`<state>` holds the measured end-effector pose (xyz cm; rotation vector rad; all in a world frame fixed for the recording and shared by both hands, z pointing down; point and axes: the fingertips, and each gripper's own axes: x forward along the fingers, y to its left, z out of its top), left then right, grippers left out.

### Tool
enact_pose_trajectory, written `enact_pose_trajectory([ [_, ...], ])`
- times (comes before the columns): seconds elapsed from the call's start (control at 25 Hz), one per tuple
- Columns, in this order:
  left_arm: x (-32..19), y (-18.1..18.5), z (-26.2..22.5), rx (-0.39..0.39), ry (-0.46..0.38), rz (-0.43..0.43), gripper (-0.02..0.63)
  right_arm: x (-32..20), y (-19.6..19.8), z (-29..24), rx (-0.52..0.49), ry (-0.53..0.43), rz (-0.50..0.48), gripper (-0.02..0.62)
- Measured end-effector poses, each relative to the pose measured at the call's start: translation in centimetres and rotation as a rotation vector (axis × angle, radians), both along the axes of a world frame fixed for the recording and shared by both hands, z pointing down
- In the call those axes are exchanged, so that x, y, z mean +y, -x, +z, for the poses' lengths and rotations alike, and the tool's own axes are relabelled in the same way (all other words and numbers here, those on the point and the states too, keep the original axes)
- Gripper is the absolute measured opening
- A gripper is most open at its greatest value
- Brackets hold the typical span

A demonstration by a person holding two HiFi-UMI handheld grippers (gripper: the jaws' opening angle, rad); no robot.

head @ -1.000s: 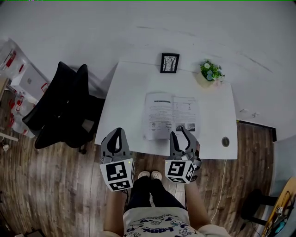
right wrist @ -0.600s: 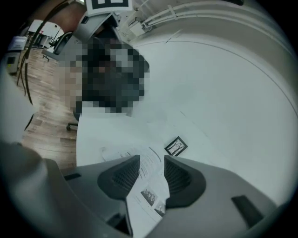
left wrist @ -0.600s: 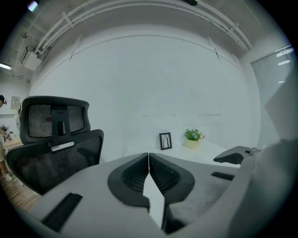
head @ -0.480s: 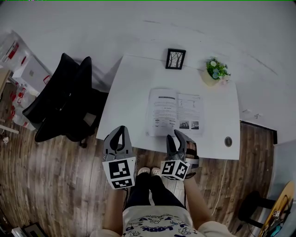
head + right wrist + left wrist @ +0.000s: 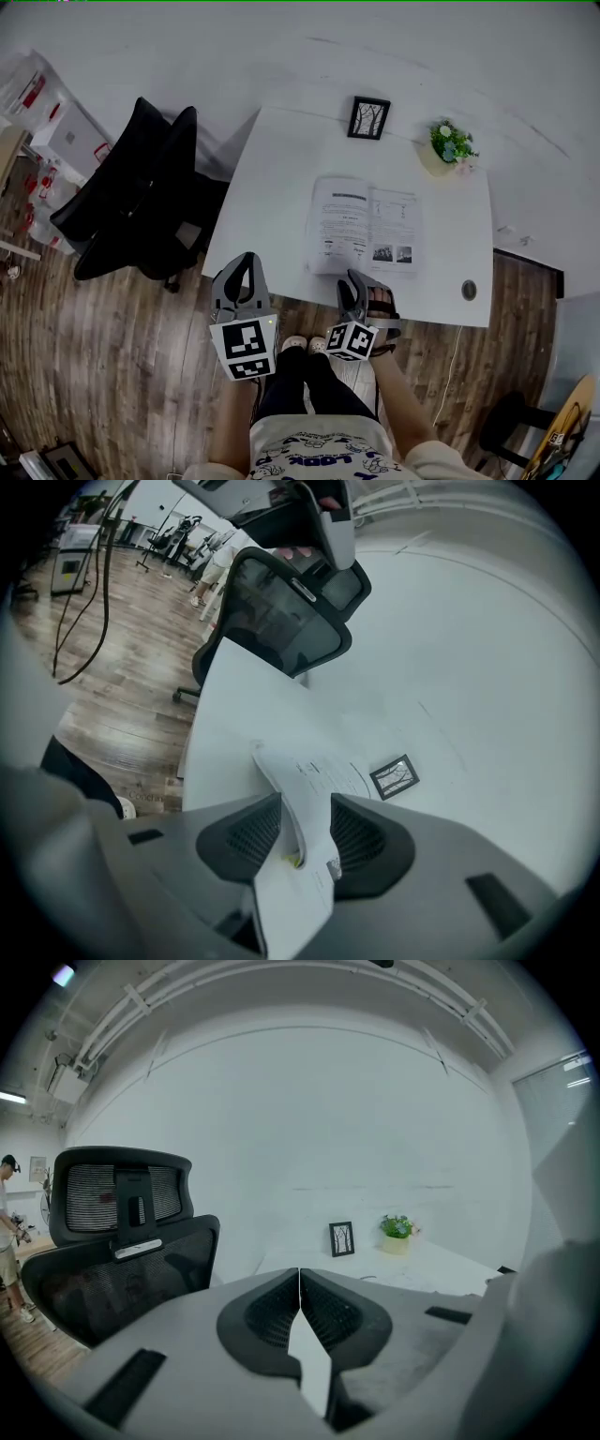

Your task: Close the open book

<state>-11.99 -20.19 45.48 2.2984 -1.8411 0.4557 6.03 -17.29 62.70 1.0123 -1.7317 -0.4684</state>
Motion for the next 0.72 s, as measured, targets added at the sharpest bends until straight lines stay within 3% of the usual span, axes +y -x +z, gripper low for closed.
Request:
enact_pose_trajectory([
  [0.2, 0.0, 0.7, 0.3, 0.001, 0.007, -0.017, 0.023, -0.3, 1.2, 1.2, 0.072, 0.003, -0.072, 0.156],
  [0.72, 0.2, 3.2, 1.3, 0.008, 0.028, -0.078, 0.023, -1.5, 2.0, 3.7, 0.185, 0.023, -0.137, 0.156],
])
